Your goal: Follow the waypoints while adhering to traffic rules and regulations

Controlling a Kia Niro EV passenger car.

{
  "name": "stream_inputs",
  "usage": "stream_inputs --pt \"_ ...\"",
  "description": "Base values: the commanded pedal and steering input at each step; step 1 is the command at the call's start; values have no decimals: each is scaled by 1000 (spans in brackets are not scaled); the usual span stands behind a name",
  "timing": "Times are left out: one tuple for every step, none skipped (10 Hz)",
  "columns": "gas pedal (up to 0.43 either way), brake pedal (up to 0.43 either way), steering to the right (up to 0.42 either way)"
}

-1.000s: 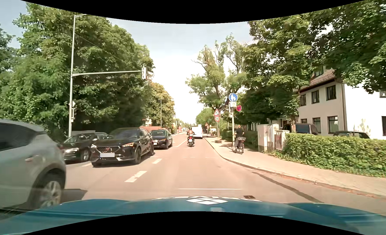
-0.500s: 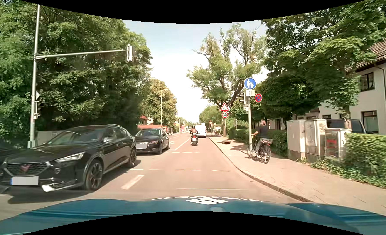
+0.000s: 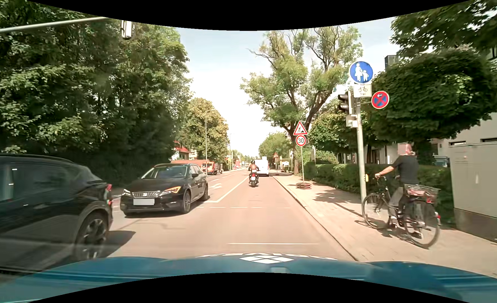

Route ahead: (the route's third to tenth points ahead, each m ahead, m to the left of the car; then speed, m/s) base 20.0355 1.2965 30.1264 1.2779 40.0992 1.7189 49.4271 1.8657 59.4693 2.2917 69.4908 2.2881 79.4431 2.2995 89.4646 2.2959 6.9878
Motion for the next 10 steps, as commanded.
stream_inputs --pt "0 0 -4" --pt "0 0 4" --pt "0 18 7" --pt "0 55 6" --pt "0 73 7" --pt "0 98 10" --pt "0 104 11" --pt "0 110 11" --pt "0 110 11" --pt "0 110 10"
